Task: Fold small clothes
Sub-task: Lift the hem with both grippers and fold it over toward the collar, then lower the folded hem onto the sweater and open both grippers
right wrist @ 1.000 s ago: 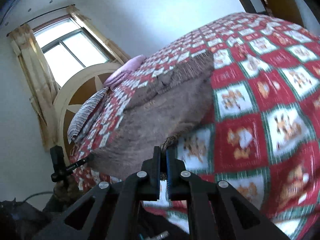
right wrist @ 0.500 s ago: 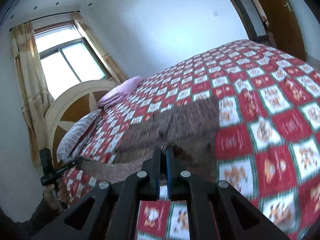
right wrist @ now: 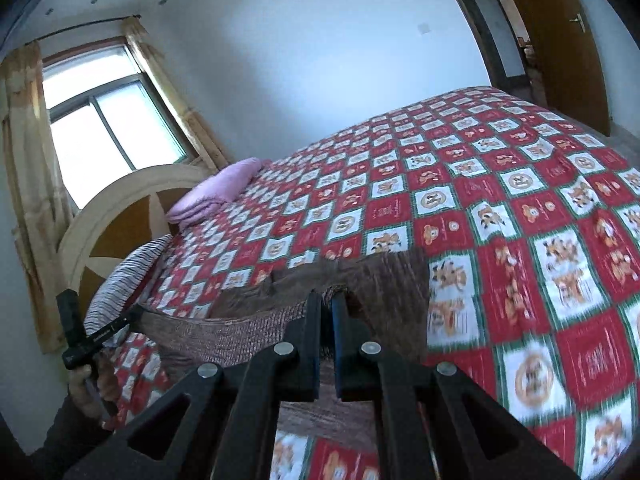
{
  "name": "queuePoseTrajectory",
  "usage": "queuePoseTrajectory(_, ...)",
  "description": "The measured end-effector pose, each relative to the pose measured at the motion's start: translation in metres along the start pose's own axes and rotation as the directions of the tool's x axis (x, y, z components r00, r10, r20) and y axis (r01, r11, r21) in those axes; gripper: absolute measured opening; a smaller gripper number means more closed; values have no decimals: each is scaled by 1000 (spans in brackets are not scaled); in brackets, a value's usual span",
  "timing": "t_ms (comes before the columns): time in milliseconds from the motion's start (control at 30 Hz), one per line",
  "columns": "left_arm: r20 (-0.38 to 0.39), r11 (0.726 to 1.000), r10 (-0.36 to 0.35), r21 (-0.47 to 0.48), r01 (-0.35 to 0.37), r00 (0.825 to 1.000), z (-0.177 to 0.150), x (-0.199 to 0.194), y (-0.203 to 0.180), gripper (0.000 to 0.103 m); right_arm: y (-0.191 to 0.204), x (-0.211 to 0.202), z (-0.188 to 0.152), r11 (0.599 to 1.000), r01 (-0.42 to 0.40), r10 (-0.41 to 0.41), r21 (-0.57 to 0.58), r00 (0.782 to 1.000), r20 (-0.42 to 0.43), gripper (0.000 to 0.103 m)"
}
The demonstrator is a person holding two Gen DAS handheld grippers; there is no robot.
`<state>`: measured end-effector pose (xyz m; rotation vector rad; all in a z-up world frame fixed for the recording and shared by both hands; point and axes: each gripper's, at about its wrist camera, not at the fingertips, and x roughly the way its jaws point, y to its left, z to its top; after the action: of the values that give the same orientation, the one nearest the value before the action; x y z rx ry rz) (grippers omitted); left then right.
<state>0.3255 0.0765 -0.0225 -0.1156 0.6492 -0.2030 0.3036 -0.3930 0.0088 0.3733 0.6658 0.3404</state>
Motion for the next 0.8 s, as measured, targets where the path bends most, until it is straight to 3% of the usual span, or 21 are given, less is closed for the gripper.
queuePoseTrajectory(267, -134, 994, 105, 6, -106, 985, -7, 103, 20, 7, -25, 103, 22, 997, 72, -71, 6, 993, -96, 4)
queuePoseTrajectory(367, -198, 983, 181, 8, -183, 963, -20, 131, 23, 15, -42, 154, 17, 996, 83, -78, 21, 982, -171, 4)
queuePoseTrajectory(433, -212, 980, 196, 9, -199, 957, -26, 130, 22, 22, -53, 176, 10, 984, 175, -167, 19, 962, -217, 7)
queuePoseTrajectory(467, -203, 977, 210, 21, -210, 956, -30, 122, 19, 32, -53, 178, 4, 977, 213, -208, 0, 953, -222, 12)
queuePoseTrajectory(500, -177, 972, 233, 54, -227, 956, -34, 112, 14, 52, -51, 177, 1, 975, 223, -222, -17, 949, -224, 41)
queuePoseTrajectory(533, -142, 962, 266, 101, -254, 953, -41, 99, 9, 66, -44, 174, -7, 973, 223, -229, -54, 944, -239, 74)
queuePoseTrajectory(567, -111, 950, 295, 139, -280, 949, -45, 91, 6, 87, -38, 171, -14, 972, 221, -235, -84, 941, -243, 80)
queuePoseTrajectory(600, -81, 941, 308, 173, -291, 948, -51, 84, 3, 96, -27, 167, -22, 965, 221, -251, -143, 937, -244, 81)
queuePoseTrajectory(667, -56, 911, 343, 261, -318, 937, -58, 82, -3, 96, -10, 170, -34, 941, 222, -289, -256, 920, -265, 81)
queuePoseTrajectory(733, -69, 900, 349, 304, -314, 934, -60, 89, -5, 97, 10, 181, -49, 899, 210, -336, -386, 894, -296, 81)
queuePoseTrajectory(800, -72, 867, 397, 356, -348, 915, -59, 103, -11, 98, 23, 195, -57, 854, 213, -379, -474, 879, -288, 81)
